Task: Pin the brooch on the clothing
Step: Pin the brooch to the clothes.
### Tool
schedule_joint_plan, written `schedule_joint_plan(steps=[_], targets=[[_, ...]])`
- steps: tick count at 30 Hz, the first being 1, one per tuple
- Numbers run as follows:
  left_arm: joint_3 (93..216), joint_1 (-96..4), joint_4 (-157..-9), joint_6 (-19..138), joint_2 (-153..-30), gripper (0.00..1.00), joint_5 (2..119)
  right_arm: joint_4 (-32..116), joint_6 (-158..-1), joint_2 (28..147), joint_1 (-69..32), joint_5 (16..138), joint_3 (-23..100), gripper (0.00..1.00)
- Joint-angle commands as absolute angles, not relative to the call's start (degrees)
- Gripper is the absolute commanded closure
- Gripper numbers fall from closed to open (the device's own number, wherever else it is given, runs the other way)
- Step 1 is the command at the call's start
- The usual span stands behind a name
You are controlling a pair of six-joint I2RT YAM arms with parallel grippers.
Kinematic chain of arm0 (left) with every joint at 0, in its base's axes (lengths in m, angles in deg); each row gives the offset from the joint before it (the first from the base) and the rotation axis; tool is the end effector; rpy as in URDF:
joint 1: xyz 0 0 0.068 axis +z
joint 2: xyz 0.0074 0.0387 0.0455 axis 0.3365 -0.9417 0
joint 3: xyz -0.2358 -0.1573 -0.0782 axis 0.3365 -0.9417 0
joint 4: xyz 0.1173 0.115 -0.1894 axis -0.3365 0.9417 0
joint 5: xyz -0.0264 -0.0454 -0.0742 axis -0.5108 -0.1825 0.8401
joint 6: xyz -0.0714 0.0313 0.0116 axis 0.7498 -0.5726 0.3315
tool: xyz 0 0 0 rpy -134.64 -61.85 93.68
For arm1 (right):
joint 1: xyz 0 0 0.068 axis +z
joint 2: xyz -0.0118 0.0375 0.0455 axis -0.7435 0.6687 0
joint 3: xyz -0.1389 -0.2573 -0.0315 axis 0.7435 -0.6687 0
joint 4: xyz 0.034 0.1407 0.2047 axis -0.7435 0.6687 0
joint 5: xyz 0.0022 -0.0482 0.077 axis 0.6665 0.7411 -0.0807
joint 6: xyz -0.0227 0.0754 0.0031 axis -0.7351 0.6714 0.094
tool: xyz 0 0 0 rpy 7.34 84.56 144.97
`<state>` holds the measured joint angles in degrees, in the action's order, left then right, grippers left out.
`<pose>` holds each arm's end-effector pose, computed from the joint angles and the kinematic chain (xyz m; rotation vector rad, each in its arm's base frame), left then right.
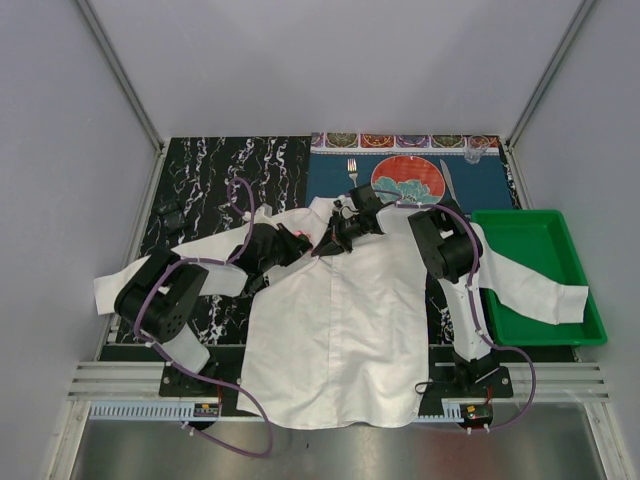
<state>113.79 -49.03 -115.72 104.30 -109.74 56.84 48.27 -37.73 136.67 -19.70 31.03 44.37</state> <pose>0.2824 -0.1649 0.1554 -0.4634 2.1546 -0.9755 0.3876 0.2707 0.1022 -0.0459 -2.6147 -1.5248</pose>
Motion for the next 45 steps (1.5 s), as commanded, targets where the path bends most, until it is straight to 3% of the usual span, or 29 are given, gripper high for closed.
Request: schedule_joint_plan(steps=[1, 34, 45], targets=[[112.57, -50.51, -114.18, 103.73, -109.04, 1.00, 58.57, 42.80, -35.07, 133.68, -18.85, 28.07, 44.89, 1.00], [112.48, -49.72, -110.05, 99.86, -111.41, 1.00, 56.72, 40.25, -34.37, 135.44, -19.03, 27.63, 43.83, 1.00], [112.38, -45.43, -109.44, 98.81, -109.40, 1.00, 56.81, 46.49, -38.58, 134.74, -19.38, 28.86, 43.83, 1.00]])
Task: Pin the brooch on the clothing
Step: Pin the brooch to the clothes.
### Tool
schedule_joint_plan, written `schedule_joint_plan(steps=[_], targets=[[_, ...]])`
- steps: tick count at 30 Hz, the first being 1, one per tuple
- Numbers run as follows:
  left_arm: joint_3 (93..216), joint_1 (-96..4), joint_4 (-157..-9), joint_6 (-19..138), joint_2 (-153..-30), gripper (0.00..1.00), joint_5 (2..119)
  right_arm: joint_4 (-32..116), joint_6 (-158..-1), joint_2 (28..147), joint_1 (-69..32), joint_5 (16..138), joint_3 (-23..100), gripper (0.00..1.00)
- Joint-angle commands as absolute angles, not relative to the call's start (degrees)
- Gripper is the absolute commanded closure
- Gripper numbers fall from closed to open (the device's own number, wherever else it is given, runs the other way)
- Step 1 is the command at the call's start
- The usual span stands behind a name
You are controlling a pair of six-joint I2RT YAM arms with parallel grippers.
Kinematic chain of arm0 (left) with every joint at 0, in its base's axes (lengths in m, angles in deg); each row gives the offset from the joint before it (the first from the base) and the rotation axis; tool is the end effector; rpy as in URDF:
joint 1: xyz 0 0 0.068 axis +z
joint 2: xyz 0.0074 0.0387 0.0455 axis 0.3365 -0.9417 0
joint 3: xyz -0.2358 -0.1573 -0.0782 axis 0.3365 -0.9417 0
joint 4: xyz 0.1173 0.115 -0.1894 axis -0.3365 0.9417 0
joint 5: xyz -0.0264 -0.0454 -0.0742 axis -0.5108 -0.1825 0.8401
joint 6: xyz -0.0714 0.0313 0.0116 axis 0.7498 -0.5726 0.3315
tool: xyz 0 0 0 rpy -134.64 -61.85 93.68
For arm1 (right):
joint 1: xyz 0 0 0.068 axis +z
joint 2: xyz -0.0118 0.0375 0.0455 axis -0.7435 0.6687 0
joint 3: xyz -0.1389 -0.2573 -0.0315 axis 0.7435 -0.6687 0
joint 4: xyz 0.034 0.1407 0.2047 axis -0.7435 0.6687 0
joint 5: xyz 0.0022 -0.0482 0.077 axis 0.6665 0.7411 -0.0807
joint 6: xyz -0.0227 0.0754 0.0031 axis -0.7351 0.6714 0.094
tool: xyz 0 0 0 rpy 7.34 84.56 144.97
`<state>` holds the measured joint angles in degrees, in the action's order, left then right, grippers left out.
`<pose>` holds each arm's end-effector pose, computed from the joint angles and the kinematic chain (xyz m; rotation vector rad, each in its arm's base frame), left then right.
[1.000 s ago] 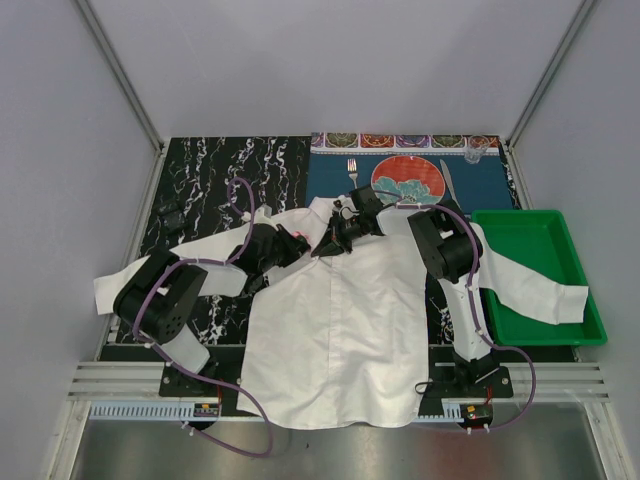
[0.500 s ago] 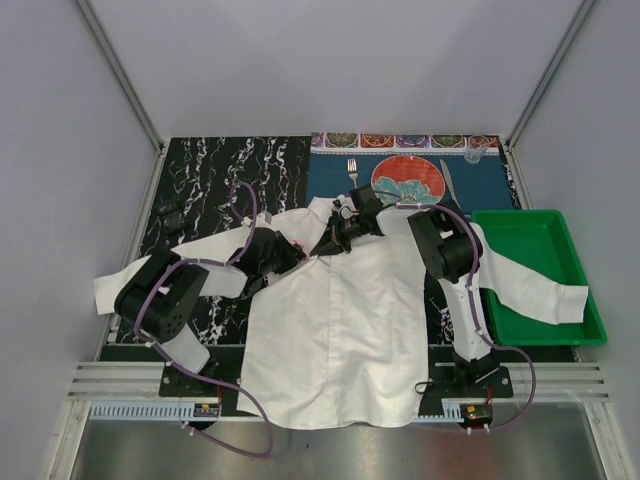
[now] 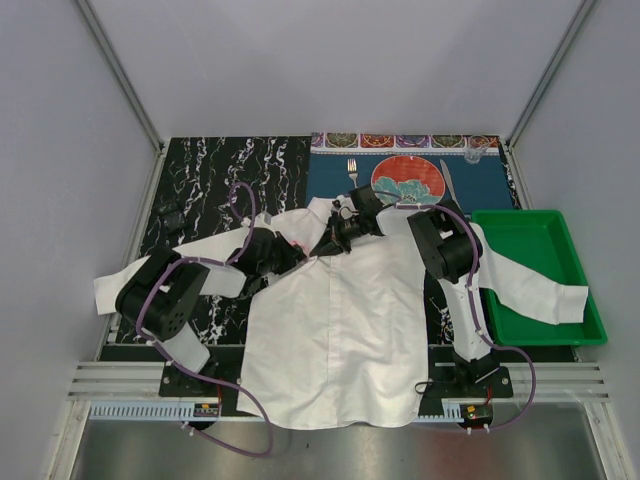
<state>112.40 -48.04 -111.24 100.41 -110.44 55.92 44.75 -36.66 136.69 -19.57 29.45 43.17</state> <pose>0.2758 -0.1537 0.1353 -0.4425 2.2544 -0.8479 0.3864 0.2726 0.1018 -0.0238 -2.5883 -1.5732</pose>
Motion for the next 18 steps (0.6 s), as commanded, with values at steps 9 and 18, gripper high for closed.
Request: schedule_joint_plan(steps=[9, 18], targets=[[111.86, -40.23, -106.71, 95.64, -106.58, 1.00, 61.20, 48.43, -41.83, 132.54, -19.91, 29.65, 44.09, 1.00], [112.56, -40.32, -108.64, 93.64, -105.53, 1.00, 62.00, 47.99, -44.29, 131.40, -19.73, 30.18, 44.00, 1.00]])
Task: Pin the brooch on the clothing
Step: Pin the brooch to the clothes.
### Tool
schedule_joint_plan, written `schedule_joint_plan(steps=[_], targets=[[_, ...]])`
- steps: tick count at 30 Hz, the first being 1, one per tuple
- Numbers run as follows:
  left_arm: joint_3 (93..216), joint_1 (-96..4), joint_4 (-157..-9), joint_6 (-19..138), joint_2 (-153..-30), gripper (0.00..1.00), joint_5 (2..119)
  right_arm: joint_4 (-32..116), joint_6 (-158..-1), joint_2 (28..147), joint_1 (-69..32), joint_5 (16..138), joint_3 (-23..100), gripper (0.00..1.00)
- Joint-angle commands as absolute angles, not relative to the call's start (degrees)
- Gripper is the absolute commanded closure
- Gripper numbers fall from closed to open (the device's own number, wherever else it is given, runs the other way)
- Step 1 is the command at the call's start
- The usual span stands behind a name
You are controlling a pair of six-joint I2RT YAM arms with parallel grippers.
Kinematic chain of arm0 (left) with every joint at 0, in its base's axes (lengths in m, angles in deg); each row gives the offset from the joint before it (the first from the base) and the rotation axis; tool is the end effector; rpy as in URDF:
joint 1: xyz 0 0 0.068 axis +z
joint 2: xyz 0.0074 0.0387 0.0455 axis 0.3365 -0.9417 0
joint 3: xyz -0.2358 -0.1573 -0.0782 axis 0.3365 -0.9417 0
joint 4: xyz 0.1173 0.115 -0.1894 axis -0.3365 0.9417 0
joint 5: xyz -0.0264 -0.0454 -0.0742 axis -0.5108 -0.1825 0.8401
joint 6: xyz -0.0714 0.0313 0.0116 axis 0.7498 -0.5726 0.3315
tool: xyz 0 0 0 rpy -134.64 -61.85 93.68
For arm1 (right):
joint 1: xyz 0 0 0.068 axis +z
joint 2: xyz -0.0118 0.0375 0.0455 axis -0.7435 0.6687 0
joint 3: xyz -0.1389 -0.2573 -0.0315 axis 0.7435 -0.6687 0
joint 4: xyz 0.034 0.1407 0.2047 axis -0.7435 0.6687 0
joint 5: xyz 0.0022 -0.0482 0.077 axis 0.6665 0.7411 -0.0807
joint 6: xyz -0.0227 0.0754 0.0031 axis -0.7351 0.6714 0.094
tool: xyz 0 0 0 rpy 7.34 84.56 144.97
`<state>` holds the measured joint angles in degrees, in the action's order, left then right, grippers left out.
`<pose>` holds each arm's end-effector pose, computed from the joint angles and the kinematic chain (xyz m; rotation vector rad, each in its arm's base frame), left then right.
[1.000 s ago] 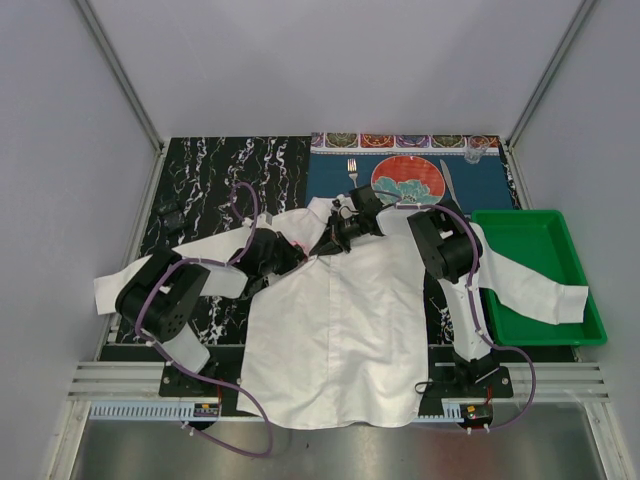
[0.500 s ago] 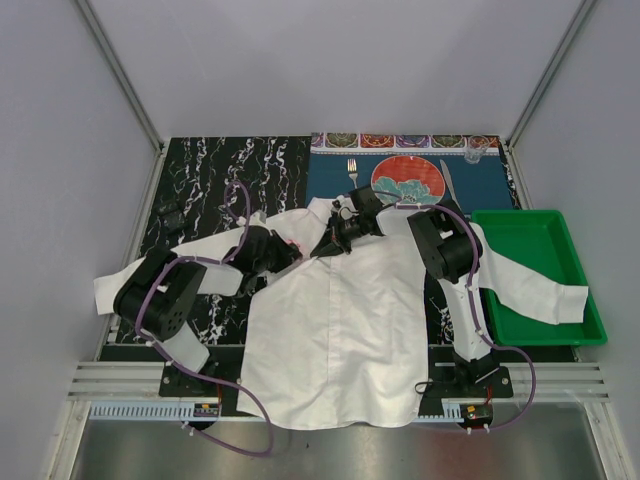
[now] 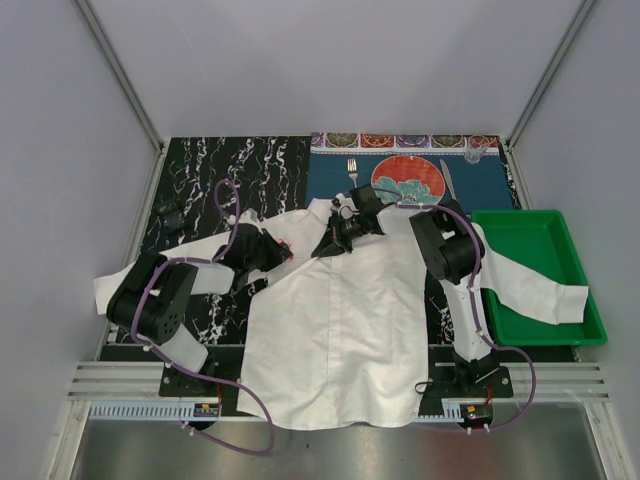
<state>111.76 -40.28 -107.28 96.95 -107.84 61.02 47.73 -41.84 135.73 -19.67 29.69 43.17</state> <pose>0.2824 -0.1171 0.1378 -0.4822 2.2705 -0.8204 0.3830 0.2696 0.1057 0.0640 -2.6193 -1.5663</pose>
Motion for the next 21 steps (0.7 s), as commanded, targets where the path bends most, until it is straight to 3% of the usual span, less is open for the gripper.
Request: schedule_joint_plan(steps=[1, 21], targets=[[113.00, -40.49, -108.12, 92.84, -105.09, 1.00, 61.65, 47.99, -44.56, 131.22, -19.73, 30.62, 44.18, 1.00], [117.93, -44.35, -107.76, 81.05, -103.59, 1.00, 60.95, 48.60, -49.22, 129.64, -18.85, 32.38, 45.41, 1.00]])
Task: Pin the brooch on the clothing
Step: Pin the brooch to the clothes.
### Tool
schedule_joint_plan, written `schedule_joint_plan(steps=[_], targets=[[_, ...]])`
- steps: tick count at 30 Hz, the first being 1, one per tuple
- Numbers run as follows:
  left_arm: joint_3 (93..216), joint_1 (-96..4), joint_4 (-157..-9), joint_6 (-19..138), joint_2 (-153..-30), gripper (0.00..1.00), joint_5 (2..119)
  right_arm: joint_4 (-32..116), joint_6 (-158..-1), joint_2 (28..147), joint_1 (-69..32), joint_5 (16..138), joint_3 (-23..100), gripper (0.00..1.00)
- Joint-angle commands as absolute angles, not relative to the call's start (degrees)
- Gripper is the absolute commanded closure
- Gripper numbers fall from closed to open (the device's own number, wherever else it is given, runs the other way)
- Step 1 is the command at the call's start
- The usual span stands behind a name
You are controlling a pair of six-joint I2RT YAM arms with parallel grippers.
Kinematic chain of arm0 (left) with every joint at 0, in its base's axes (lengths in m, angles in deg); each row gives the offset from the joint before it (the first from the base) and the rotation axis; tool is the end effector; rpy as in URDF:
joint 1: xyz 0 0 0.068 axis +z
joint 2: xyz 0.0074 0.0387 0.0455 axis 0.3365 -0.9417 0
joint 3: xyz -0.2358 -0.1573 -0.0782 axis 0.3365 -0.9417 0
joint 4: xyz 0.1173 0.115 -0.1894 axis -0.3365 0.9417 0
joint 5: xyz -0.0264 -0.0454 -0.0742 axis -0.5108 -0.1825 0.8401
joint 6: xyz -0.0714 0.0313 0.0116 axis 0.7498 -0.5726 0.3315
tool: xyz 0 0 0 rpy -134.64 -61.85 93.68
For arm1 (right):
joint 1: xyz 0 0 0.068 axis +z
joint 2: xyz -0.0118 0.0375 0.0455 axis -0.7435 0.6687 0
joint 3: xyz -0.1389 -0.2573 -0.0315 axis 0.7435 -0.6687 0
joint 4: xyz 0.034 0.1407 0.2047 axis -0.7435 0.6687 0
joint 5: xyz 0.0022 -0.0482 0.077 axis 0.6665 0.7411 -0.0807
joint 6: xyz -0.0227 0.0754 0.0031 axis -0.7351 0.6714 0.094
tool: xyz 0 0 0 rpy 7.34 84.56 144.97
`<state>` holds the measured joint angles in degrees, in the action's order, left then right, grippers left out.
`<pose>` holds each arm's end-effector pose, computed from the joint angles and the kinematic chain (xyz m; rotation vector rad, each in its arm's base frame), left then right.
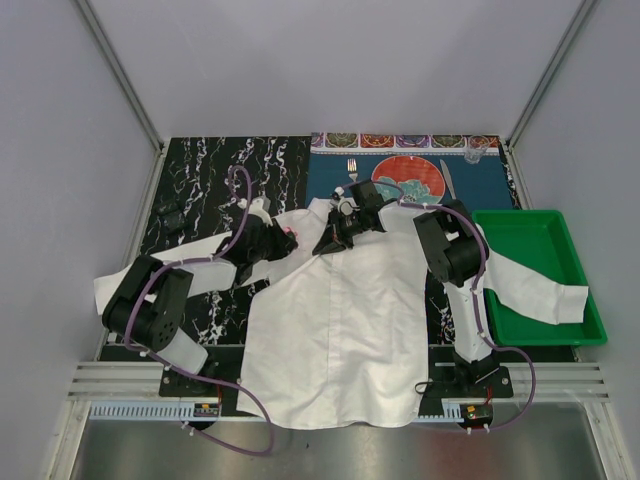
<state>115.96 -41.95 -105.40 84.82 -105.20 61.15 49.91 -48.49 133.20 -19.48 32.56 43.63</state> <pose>0.2915 -0.1306 0.1687 -0.1848 2.1957 -0.7629 0.3829 0.2690 0.1228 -0.2117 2.7032 1.5688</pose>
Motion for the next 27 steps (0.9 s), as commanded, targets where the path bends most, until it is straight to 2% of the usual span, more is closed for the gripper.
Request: schedule_joint_plan(steps=[1, 27], targets=[[117.49, -45.23, -107.59, 80.88, -103.42, 1.00, 60.42, 48.43, -49.05, 129.64, -18.77, 32.38, 45.41, 1.00], [117.31, -46.56, -106.80, 84.04, -105.44, 1.00, 57.08, 48.43, -48.69, 129.37, -18.24, 31.68, 45.15, 1.00]])
